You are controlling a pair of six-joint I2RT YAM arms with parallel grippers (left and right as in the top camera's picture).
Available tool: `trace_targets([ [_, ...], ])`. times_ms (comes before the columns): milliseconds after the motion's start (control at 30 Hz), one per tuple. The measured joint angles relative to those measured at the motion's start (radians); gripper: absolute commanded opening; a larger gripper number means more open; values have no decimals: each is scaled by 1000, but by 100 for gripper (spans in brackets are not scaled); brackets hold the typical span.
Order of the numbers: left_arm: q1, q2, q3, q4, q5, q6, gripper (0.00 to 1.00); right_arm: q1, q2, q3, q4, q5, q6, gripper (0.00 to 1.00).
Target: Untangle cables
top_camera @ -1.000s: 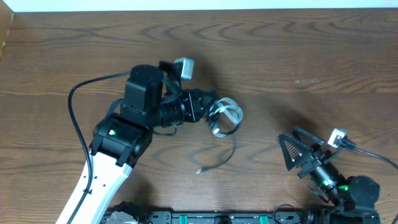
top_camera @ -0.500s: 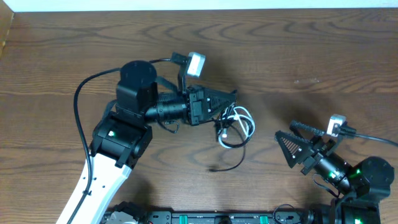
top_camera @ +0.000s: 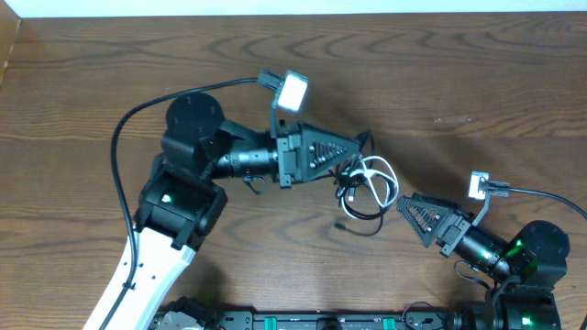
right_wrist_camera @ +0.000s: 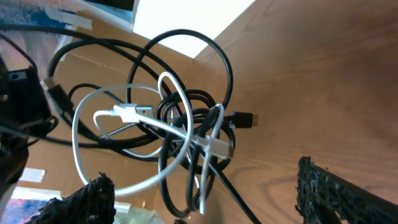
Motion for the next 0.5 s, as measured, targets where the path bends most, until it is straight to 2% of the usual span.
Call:
trace_targets([
  [233,-76,0,0,6,-18,-1,8,82,0,0,0,103,108,71],
  [400,-98,0,0,34,-48,-1,8,161,0,0,0,192,157,66],
  [500,-124,0,0,51,-81,-1,8,209,0,0,0,251,187,59],
])
